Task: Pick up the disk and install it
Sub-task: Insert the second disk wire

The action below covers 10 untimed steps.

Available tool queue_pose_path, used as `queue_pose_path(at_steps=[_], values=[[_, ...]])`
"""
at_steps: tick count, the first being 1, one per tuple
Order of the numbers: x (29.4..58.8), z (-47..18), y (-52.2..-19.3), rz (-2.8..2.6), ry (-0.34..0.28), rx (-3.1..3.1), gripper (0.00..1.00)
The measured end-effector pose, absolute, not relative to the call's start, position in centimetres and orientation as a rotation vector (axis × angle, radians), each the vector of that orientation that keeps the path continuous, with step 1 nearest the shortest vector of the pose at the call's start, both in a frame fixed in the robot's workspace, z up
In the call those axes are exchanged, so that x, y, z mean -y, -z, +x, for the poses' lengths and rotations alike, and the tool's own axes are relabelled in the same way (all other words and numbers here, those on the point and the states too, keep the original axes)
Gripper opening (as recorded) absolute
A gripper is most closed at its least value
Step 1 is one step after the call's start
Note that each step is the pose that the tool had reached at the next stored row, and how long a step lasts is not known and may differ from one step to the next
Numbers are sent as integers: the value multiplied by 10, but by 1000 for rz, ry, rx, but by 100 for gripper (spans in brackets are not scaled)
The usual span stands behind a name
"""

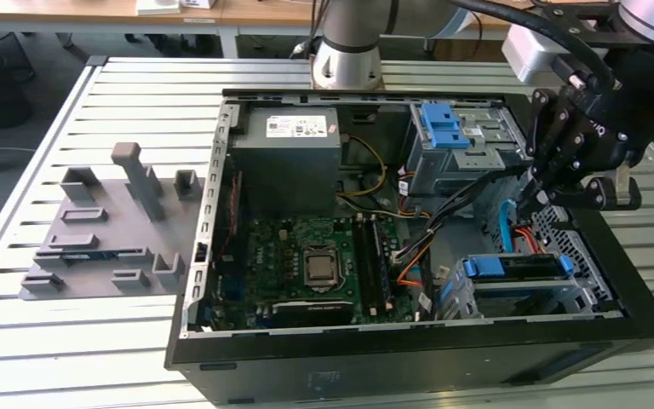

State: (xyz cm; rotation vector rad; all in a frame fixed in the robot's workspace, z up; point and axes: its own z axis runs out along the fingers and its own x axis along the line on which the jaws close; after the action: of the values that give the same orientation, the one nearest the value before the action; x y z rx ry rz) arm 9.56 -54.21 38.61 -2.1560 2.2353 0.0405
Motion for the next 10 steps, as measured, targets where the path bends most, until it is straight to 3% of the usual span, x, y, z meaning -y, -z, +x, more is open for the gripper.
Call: queue_pose_path(at_steps=[10], values=[[542,96,-387,-2156,-40,-2235,11]])
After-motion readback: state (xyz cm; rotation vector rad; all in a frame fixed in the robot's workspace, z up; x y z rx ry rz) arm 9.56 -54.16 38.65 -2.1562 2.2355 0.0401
